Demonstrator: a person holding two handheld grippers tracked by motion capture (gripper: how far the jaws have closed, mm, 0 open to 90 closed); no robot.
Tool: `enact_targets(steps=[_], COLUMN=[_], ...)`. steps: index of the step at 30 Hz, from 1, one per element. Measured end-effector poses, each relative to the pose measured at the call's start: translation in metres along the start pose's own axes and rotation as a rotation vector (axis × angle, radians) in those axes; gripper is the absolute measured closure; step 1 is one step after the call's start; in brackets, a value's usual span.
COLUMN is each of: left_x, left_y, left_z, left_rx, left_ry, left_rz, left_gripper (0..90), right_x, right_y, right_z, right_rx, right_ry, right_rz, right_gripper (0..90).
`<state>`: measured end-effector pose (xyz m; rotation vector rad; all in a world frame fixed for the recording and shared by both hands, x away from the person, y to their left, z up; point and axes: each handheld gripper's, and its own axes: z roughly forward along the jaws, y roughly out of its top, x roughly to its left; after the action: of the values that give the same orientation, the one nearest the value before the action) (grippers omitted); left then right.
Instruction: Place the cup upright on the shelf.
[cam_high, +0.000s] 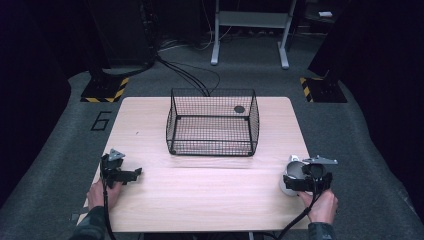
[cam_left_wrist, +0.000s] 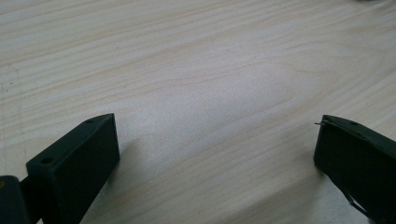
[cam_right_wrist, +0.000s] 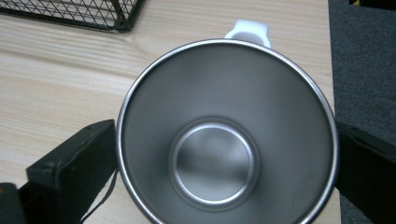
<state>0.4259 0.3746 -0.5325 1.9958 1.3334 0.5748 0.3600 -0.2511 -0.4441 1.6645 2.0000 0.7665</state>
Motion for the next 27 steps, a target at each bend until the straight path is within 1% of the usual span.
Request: enact_targets(steps=[6, 10, 15, 18, 20, 23, 27], left_x=[0.0001, 0.0, -0.0001, -0.0001, 0.0002, -0.0001, -0.0001], left_y=[0.0001, 0.0, 0.0, 0.0, 0.0002, 0.0, 0.0], left_z=[-0.0002, 0.0, 0.0, -0.0001, -0.0005, -0.0001, -0.0001], left_rx=[0.003, 0.0, 0.0, 0.002, 0.006, 0.001, 0.001], left_ry=[-0.002, 0.0, 0.0, 0.0, -0.004, 0.0, 0.0], left_rz=[0.001, -0.001, -0.001, 0.0, 0.001, 0.0, 0.0], left_gripper=[0.3, 0.3, 0.3, 0.3, 0.3, 0.3, 0.3], right_x=[0.0013, 0.0018, 0.0035, 0.0031, 0.0034, 0.0029, 0.0054], right_y=[0.0026, 0.0035, 0.0026, 0.0019, 0.0022, 0.0038, 0.0053], right_z=[0.0024, 0.0026, 0.002, 0.0024, 0.0023, 0.0019, -0.0006], right_rx=[0.013, 0.026, 0.019, 0.008, 0.01, 0.009, 0.0], right_ry=[-0.017, -0.029, -0.036, -0.035, -0.029, -0.013, -0.008], right_rz=[0.001, -0.006, -0.005, -0.009, -0.004, -0.014, -0.024], right_gripper=[1.4, 4.7, 5.3, 5.5, 5.5, 5.6, 5.6])
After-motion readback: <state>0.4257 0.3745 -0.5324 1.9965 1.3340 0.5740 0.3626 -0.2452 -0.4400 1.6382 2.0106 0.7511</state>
